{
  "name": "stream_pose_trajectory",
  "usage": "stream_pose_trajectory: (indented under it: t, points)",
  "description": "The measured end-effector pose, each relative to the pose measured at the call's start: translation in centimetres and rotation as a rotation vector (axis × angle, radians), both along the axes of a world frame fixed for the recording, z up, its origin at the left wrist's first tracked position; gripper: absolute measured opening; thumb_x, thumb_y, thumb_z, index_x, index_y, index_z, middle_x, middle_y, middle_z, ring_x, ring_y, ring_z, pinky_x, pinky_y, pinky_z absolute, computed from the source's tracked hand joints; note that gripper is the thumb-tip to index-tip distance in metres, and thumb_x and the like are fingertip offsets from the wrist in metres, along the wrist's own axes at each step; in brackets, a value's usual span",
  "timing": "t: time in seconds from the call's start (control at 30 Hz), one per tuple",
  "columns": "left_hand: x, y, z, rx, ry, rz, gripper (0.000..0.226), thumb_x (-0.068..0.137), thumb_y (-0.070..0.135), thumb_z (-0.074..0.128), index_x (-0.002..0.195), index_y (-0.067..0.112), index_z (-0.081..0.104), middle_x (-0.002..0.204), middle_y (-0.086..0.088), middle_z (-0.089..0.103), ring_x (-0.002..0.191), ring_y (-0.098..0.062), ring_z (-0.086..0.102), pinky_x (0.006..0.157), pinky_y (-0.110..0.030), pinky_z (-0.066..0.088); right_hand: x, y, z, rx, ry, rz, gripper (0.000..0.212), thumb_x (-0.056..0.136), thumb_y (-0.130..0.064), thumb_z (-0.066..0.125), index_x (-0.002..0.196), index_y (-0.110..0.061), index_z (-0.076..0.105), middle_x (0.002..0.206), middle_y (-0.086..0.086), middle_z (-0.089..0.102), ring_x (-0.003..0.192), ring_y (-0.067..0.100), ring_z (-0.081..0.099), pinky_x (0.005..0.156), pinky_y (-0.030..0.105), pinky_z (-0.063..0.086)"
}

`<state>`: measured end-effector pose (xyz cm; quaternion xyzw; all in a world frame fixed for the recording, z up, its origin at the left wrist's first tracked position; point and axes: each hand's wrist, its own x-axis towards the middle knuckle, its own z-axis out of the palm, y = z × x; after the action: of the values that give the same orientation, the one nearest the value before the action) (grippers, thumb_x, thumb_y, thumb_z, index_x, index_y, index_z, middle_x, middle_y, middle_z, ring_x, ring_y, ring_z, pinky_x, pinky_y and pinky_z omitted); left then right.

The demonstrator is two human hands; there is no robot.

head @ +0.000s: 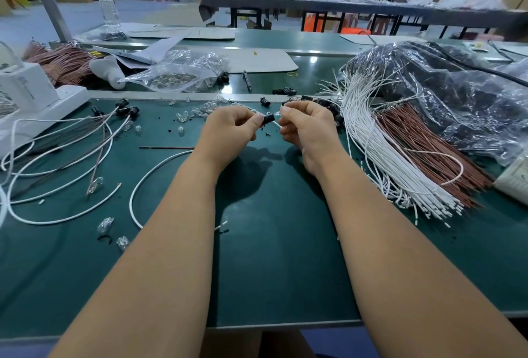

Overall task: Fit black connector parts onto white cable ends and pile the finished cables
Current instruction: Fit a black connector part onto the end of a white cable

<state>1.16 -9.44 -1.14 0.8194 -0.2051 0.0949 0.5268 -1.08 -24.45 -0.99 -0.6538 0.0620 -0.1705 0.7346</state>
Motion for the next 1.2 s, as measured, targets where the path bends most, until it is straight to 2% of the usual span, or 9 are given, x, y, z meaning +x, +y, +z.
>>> stream_pose_trajectory:
  t: [0.17, 0.27, 0.53, 0.7, 0.97, 1.2]
  points:
    - [-0.03, -0.07, 0.06, 0.010, 0.010, -0.005, 0.019, 0.093, 0.017, 0.060, 0.075, 0.015, 0.066, 0.065, -0.002, 0.062, 0.042, 0.001, 0.040, 0.047, -0.011, 0.032, -0.12, -0.27, 0.23, 0.076, 0.000, 0.043, 0.011, 0.089, -0.007, 0.063, 0.080, -0.013, 0.063, 0.065, 0.002, 0.063, 0.053, 0.010, 0.057, 0.052, 0.021, 0.049]
    - [-0.09, -0.06, 0.04, 0.015, 0.013, -0.001, 0.015, 0.092, 0.015, 0.060, 0.080, 0.011, 0.069, 0.068, -0.005, 0.064, 0.043, 0.000, 0.041, 0.047, -0.012, 0.033, -0.11, -0.40, 0.29, 0.102, -0.007, 0.049, 0.013, 0.090, -0.008, 0.062, 0.079, -0.014, 0.062, 0.062, 0.000, 0.062, 0.052, 0.010, 0.056, 0.051, 0.021, 0.049]
    - [-0.27, -0.05, 0.20, 0.003, 0.029, -0.003, 0.015, 0.092, 0.015, 0.061, 0.083, 0.007, 0.070, 0.068, -0.008, 0.063, 0.041, -0.001, 0.039, 0.045, -0.011, 0.032, 0.03, -0.24, 0.24, -0.001, 0.022, 0.053, 0.016, 0.088, -0.005, 0.061, 0.073, -0.012, 0.062, 0.060, 0.002, 0.061, 0.047, 0.009, 0.051, 0.048, 0.020, 0.043]
    - [-0.36, -0.06, 0.26, 0.008, 0.037, -0.018, 0.016, 0.092, 0.016, 0.061, 0.079, 0.009, 0.070, 0.065, -0.005, 0.062, 0.043, -0.001, 0.039, 0.046, -0.012, 0.032, 0.02, -0.22, 0.21, -0.033, 0.024, 0.079, 0.016, 0.087, -0.003, 0.062, 0.074, -0.012, 0.065, 0.063, 0.002, 0.059, 0.050, 0.008, 0.051, 0.050, 0.019, 0.043]
    - [-0.32, -0.24, 0.51, 0.010, 0.030, -0.020, 0.019, 0.092, 0.019, 0.062, 0.074, 0.015, 0.069, 0.062, 0.001, 0.062, 0.042, 0.000, 0.040, 0.045, -0.011, 0.032, 0.20, -0.41, -0.03, -0.004, -0.004, 0.074, 0.017, 0.092, -0.012, 0.063, 0.075, -0.010, 0.062, 0.064, 0.001, 0.060, 0.049, 0.008, 0.050, 0.051, 0.020, 0.042]
    - [-0.07, -0.20, 0.58, -0.050, 0.056, -0.042, 0.021, 0.092, 0.020, 0.063, 0.073, 0.015, 0.068, 0.058, 0.005, 0.062, 0.044, -0.002, 0.038, 0.047, -0.011, 0.033, -0.06, -0.57, -0.07, 0.013, -0.043, 0.132, 0.016, 0.095, -0.008, 0.059, 0.079, -0.008, 0.059, 0.064, 0.002, 0.056, 0.051, 0.009, 0.047, 0.053, 0.020, 0.042]
